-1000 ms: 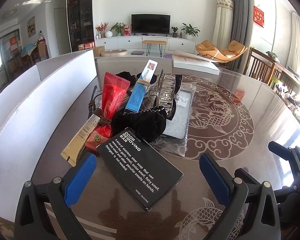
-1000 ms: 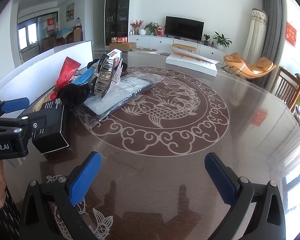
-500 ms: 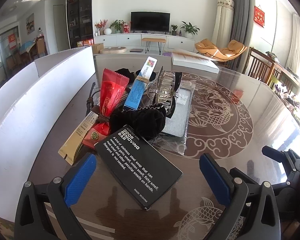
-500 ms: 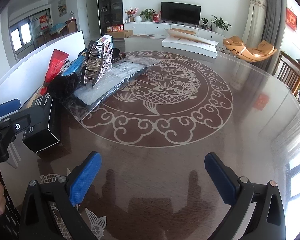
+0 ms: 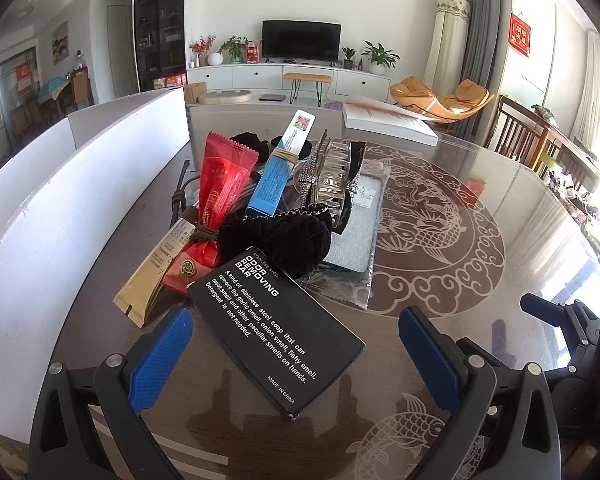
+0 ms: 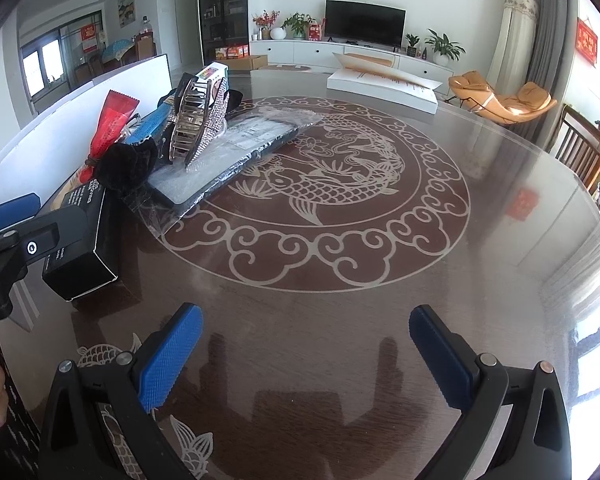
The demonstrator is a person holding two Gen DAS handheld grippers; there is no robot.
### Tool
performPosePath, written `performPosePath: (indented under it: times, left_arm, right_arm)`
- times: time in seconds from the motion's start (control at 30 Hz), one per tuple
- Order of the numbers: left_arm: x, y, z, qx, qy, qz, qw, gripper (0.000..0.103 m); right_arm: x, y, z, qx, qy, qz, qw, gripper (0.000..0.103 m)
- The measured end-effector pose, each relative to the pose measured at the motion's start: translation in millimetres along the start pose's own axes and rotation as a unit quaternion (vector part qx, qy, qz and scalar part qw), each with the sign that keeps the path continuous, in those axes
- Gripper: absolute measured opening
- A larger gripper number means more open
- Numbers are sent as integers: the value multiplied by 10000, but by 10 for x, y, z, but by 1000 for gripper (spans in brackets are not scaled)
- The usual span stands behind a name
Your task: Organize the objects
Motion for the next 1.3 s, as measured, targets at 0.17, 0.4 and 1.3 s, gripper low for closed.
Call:
performPosePath:
  times: [0.17,0.4,1.3]
  left_arm:
    - [6,-1,3,-21,-37,17,10000,103]
    - [18,-52,-5,-162,-60,12,9998,103]
    - [51,-444,-64,-966,-92,-271,9949,103]
  right_arm:
    - [-1,0,2,3,1,-1,10000,103]
    - [-3,-1,-2,9,8,-4,10000,103]
    - [1,-12,-40,62,45,-44,10000,103]
Point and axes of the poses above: each gripper's, at about its wrist camera, not at the fingertips, and x roughly the way its jaws point, y to its right, z to its underside, the point moved 8 cm from there along x, roughly the way its jaws point, and after that the axes turned 15 degrees about -x, right-handed, at the moved point
